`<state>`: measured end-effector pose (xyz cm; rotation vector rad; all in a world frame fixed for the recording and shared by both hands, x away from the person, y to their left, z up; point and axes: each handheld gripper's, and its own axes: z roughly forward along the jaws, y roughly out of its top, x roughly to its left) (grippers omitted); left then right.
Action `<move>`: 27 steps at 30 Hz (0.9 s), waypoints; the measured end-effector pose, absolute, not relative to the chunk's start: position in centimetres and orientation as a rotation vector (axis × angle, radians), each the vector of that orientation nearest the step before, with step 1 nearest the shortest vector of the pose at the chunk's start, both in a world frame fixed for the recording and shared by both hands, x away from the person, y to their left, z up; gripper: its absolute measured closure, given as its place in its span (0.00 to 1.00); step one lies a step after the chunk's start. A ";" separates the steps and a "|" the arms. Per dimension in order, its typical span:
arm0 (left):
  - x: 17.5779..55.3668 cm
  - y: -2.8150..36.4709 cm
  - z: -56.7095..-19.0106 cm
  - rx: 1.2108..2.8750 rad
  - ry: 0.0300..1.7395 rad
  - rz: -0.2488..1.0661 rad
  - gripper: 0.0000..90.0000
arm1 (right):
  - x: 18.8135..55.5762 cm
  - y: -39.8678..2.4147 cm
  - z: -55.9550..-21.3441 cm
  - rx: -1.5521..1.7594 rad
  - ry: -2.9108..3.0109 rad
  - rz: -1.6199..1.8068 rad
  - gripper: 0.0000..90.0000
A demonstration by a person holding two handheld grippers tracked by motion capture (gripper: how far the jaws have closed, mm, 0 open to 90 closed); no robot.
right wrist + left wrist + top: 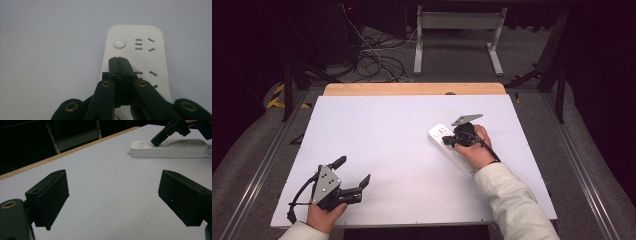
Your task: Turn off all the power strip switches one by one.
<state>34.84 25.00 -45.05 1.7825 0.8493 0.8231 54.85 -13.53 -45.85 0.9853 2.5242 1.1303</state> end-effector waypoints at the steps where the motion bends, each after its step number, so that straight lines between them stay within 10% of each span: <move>1: 34.8 25.0 -45.1 1.780 0.854 0.813 0.11 | 54.8 -13.5 -45.8 0.990 2.532 1.117 1.00; 27: 34.8 25.0 -45.0 1.778 0.853 0.819 0.11 | 53.8 -13.7 -43.0 0.941 2.413 1.288 1.00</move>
